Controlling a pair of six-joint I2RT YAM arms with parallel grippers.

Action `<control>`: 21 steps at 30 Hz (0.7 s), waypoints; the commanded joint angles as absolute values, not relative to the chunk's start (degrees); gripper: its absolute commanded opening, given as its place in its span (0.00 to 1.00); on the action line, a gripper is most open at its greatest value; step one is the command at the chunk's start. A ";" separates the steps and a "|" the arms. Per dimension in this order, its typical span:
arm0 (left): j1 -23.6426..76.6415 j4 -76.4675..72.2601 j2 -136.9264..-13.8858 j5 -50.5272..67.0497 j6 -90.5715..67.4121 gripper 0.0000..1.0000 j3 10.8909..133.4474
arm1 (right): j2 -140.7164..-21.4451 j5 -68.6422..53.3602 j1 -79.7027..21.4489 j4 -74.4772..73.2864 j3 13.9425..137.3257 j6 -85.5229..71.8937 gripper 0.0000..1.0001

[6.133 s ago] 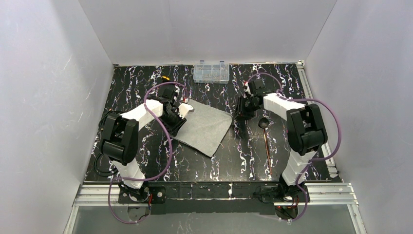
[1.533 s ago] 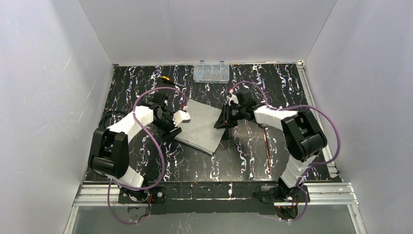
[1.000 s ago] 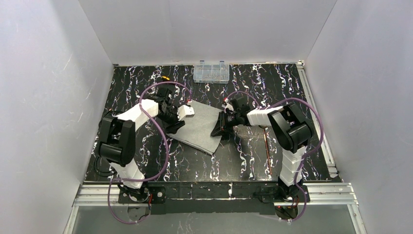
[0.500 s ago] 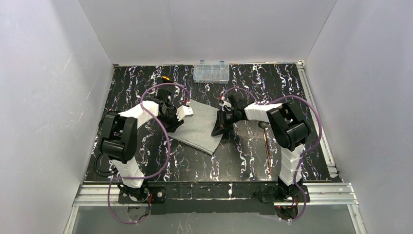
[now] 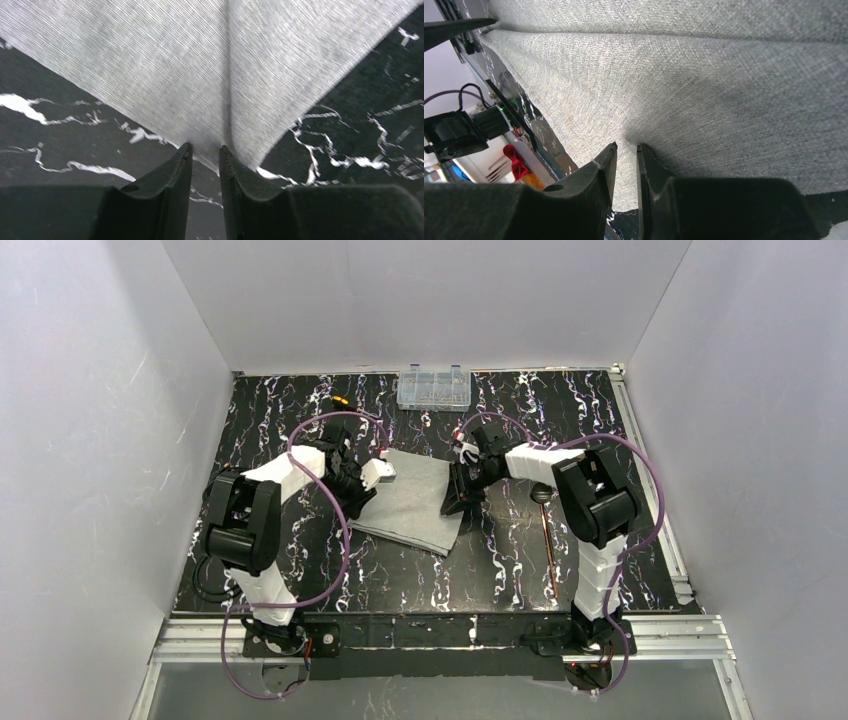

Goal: Fold the napkin into a case and place the utensils inside
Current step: Smooth out the upper triangle-folded napkin at the center of the board, then pick up the upper triangle-folded napkin from the center of the board.

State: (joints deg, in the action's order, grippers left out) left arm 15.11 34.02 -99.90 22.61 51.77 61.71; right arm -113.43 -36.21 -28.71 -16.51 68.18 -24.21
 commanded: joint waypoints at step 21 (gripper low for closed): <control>9.40 31.66 -73.38 38.50 88.08 0.51 45.23 | -84.39 9.70 -56.91 -11.46 51.60 3.34 0.71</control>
